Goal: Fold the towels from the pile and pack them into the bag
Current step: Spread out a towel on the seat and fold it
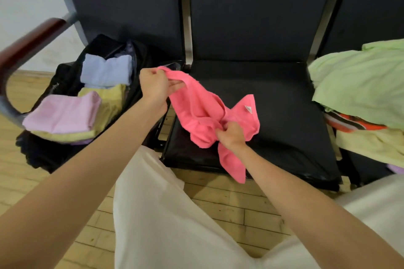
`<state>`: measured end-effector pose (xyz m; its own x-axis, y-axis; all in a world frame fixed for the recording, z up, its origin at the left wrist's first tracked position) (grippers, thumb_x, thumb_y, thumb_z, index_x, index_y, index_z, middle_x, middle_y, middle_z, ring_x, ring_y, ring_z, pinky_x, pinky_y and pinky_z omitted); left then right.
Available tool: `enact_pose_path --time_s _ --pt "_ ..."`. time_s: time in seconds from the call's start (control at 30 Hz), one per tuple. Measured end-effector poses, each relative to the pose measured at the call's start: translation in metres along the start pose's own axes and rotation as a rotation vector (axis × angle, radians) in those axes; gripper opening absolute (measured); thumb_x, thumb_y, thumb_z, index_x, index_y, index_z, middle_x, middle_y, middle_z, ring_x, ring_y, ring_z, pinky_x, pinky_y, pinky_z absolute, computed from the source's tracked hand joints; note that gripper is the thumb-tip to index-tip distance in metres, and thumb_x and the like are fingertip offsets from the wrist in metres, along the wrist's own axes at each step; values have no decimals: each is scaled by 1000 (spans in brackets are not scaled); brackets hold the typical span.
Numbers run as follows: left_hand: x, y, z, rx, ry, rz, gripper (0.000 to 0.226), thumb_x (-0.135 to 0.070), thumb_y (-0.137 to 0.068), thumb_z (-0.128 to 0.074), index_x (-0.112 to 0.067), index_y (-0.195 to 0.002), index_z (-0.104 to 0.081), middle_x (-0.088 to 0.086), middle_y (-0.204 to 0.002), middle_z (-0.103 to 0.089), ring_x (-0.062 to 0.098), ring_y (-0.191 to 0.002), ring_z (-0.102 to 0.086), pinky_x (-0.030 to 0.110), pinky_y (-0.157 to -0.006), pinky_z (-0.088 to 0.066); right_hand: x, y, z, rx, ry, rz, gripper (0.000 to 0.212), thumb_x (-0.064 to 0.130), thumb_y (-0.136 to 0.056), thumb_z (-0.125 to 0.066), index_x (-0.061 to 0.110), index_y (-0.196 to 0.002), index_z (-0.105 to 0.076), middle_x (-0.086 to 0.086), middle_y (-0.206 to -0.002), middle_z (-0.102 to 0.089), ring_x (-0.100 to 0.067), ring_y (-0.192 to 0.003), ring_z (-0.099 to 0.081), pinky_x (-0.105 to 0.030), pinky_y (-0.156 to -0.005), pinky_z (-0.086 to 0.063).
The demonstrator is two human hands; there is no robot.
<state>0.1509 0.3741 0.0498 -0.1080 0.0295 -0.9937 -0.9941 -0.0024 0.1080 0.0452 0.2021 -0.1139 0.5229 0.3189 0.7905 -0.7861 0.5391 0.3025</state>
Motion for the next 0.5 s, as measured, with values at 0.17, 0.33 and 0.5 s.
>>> enact_pose_path --time_s 0.17,0.33,0.5 --pt "15 -11 40 -113 -12 48 32 6 -94 -29 14 -117 -49 32 -107 -60 26 -71 -69 23 -54 -56 1 6 82 -305 -14 78 11 4 -78 -59 4 -73 -70 -13 -81 -69 -28 -87 -64 -33 -79 -49" --pt "14 2 39 -113 -123 30 28 -2 -99 -32 13 -115 -50 31 -99 -59 29 -66 -68 25 -47 -55 -2 16 149 -538 37 129 12 1 -74 -55 4 -78 -65 -8 -77 -62 -27 -80 -62 -27 -69 -43" --pt "31 -2 38 3 -553 -3 30 -18 -98 -42 10 -98 -52 25 -86 -65 39 -71 -69 48 -62 -59 -14 41 167 -579 64 183 8 1 -77 -59 1 -78 -68 -10 -74 -64 -18 -70 -57 -23 -66 -38"
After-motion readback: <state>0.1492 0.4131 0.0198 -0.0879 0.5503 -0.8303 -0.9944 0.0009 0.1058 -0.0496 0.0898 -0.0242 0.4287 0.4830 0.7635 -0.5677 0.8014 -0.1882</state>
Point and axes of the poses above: each hand's wrist, its own y-axis away from the middle knuckle, its own z-axis out of the back of the hand, x = y × z, the point moved 8 cm from there along -y, towards the middle knuckle
